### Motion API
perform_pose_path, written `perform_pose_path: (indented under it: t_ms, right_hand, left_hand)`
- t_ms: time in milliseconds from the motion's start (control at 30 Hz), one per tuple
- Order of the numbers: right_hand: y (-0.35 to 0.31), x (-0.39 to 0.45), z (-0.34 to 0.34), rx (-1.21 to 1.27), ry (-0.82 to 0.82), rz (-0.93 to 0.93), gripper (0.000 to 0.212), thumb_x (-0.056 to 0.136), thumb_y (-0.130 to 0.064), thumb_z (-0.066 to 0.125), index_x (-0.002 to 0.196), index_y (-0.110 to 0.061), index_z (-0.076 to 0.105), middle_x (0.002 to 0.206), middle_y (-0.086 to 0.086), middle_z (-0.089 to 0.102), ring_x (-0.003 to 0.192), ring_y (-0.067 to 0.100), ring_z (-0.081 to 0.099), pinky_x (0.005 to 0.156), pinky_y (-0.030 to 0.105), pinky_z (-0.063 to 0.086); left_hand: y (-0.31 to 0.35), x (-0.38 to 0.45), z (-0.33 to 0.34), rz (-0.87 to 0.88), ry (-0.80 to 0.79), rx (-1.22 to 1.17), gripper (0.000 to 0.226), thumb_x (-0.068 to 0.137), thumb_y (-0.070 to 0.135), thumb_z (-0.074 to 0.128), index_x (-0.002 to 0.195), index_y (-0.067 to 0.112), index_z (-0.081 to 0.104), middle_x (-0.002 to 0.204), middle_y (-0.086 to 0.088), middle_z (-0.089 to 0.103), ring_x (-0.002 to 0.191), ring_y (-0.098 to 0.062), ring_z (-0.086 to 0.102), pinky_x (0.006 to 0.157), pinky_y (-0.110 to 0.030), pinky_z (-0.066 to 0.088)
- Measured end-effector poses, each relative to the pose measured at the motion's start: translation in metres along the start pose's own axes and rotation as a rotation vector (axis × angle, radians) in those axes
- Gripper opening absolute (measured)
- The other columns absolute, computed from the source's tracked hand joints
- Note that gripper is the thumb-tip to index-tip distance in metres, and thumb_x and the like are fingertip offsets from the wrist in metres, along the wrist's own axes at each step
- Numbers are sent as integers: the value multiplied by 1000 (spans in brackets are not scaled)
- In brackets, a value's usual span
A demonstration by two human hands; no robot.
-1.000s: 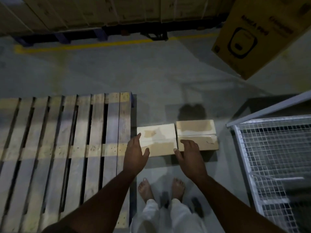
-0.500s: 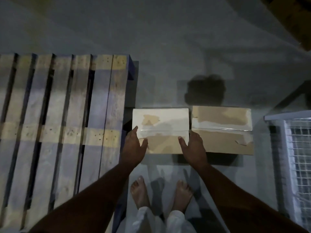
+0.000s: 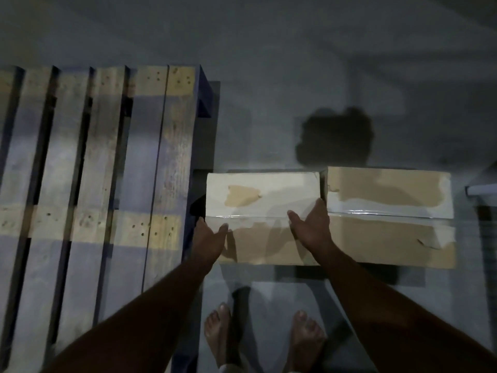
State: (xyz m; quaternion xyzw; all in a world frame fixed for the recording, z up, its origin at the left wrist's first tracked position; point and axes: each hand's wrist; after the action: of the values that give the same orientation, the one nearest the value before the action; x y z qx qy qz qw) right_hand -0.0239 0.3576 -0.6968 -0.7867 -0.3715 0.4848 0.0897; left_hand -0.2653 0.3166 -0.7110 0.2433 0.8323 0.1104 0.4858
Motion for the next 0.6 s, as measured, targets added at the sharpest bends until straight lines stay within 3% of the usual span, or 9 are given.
perform_pose_path:
  t_ms: [133, 233, 333, 400, 533, 600]
  right_hand:
    - [-13, 1, 2, -27, 28, 48, 94, 82, -47, 76, 151, -7, 26, 153, 15, 37, 140, 36, 37, 112, 54, 38]
    - [-23, -17, -6, -60, 38, 6, 94, 83, -46, 75, 152, -8, 25, 155, 15, 35, 141, 35, 33, 115, 52, 35]
    - [-44, -43, -27, -68, 44, -20, 96, 89, -43, 70, 158, -8, 12, 163, 13, 20, 148, 34, 20, 119, 46, 23]
    - [-64, -62, -47, -64, 73, -55, 96, 90, -43, 69, 158, -7, 11, 163, 14, 19, 148, 35, 19, 119, 46, 22]
    - [-115, -106, -102, -17, 185, -120, 90, 90, -44, 67, 156, -9, 18, 160, 14, 27, 143, 37, 26, 117, 48, 28]
    - [-143, -133, -137, 41, 266, -149, 87, 90, -43, 68, 156, -10, 22, 159, 13, 29, 142, 37, 28, 116, 50, 30]
  left_hand:
    - [-2, 12, -5, -53, -27, -104, 33, 96, 28, 65, 122, 8, 61, 112, -14, 70, 93, -29, 71, 75, -45, 62]
    - [12, -5, -15, -14, 53, -84, 39, 94, 35, 68, 123, 11, 60, 111, -10, 69, 94, -27, 70, 68, -38, 60]
    - [30, -23, -31, 58, 136, -55, 71, 69, 67, 65, 119, 17, 62, 109, -5, 70, 95, -27, 70, 76, -45, 62]
    - [45, -36, -44, 108, 203, -41, 86, 57, 78, 57, 119, 20, 61, 111, -4, 68, 98, -27, 68, 81, -50, 61]
    - [117, -111, -84, 219, 280, -34, 81, 69, 75, 59, 123, 14, 58, 118, -5, 62, 103, -27, 64, 90, -50, 57]
    - [160, -165, -106, 272, 291, -49, 69, 83, 62, 67, 127, 11, 53, 120, -3, 52, 106, -26, 60, 94, -47, 54]
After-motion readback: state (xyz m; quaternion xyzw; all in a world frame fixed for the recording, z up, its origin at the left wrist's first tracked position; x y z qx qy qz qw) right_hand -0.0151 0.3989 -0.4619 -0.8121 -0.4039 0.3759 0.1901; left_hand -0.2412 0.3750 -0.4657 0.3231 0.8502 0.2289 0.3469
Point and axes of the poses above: each hand's wrist, its own x-axis towards the middle knuckle, its own z-axis out of the palm, y = z × x
